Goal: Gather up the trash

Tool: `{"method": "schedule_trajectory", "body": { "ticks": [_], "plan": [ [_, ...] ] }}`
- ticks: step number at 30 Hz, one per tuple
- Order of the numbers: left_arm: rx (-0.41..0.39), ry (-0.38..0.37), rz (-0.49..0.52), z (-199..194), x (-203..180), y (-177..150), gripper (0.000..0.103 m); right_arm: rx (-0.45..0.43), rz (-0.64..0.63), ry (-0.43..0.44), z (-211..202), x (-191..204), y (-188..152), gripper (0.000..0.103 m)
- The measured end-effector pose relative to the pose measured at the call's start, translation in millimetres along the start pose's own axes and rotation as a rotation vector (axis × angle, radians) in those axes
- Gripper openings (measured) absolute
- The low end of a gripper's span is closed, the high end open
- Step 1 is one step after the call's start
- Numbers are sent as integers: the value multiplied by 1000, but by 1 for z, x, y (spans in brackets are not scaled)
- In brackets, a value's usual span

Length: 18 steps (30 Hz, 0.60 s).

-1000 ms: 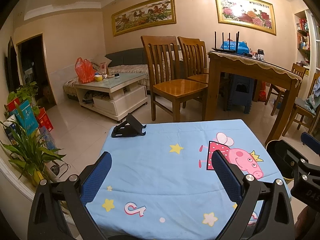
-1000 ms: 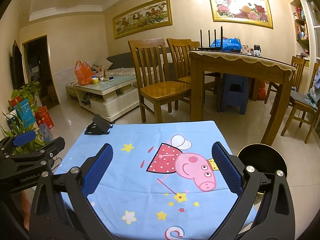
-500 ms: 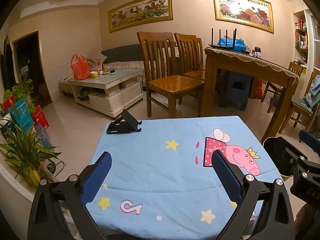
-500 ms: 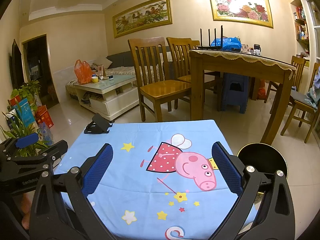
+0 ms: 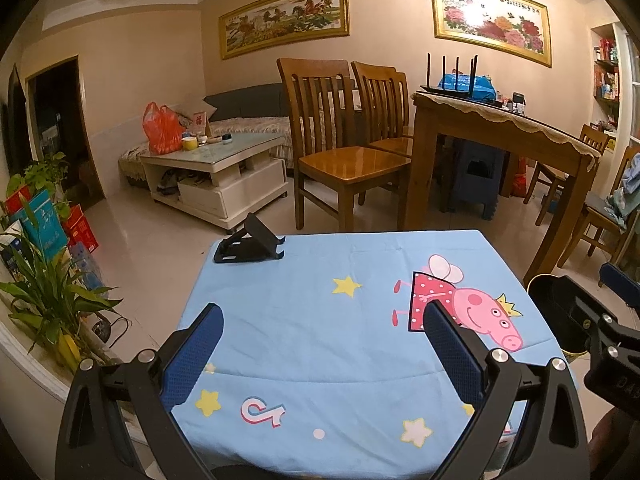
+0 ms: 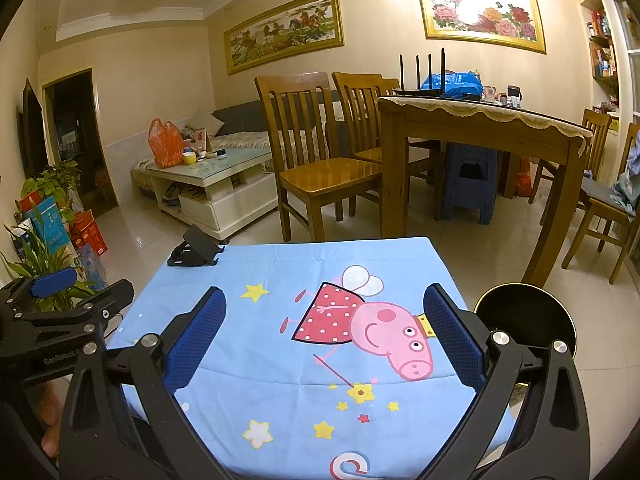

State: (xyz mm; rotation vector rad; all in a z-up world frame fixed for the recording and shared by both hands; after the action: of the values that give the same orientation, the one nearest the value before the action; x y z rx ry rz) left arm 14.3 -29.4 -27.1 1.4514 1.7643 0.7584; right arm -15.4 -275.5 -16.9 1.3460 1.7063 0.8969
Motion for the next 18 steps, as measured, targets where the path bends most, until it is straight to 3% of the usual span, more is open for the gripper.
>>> {"method": "schedule_trajectory", "body": {
  "ticks": [8, 18],
  "plan": [
    [-2, -18, 20, -1, -3, -2, 96, 9, 2, 7, 1, 2, -9, 98],
    [-77, -8, 37, -14, -6, -1, 96, 21, 10, 14, 5, 2, -14, 98]
  ]
}}
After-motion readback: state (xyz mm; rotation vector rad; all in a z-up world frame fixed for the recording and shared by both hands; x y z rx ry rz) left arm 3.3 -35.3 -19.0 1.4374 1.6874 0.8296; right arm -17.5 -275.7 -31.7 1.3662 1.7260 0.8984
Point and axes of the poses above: each gripper's, at about its wrist camera, not at the fingertips, and z roughly the way its jaws point, x to its left, y to its top, the point moved 1 cm from there along z, roughly the way its jaws point, and after that the axes turned 14 degrees about -z, right-handed, at the moved point
